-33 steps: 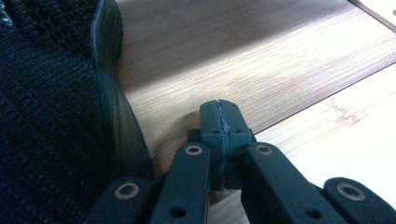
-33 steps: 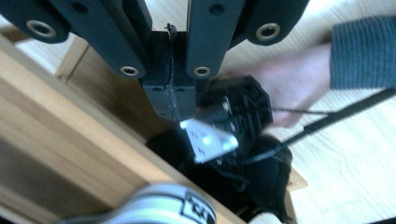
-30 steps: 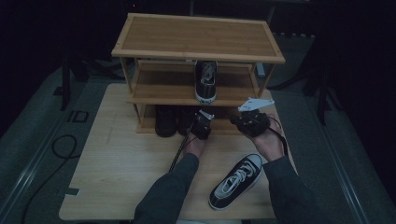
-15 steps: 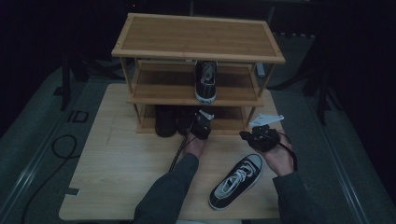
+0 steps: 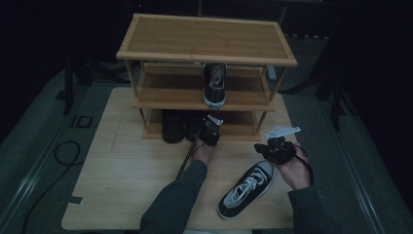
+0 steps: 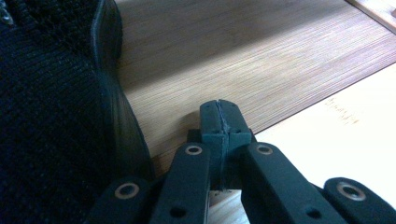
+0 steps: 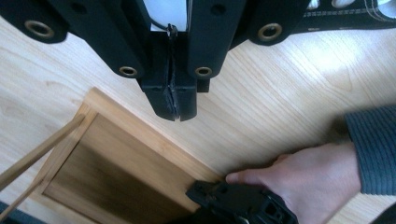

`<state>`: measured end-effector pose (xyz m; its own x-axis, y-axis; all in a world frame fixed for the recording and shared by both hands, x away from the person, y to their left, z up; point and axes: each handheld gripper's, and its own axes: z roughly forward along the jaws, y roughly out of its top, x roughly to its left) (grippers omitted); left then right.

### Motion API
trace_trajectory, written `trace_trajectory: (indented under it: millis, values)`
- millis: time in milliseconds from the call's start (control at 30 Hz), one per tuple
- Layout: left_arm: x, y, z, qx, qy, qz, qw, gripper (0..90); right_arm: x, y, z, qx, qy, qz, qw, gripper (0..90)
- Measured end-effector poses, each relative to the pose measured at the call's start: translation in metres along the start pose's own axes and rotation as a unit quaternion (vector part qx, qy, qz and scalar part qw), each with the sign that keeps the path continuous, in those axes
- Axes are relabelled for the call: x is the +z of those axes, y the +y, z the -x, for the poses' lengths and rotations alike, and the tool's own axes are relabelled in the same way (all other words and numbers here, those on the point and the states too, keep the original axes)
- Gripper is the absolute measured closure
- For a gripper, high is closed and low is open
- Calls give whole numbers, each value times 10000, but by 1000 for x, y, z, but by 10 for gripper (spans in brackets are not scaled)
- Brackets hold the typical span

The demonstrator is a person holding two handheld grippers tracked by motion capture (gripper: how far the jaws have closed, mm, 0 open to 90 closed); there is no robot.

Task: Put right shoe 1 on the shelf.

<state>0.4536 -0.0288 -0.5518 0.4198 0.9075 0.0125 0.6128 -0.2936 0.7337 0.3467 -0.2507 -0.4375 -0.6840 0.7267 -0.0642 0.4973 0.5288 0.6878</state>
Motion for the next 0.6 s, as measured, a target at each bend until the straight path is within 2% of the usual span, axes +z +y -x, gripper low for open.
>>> trace_trajectory:
  millis: [600]
  values:
    - [0, 0, 0, -10, 3, 6, 10000, 900, -1, -26, 4, 197, 28, -134, 9997, 883]
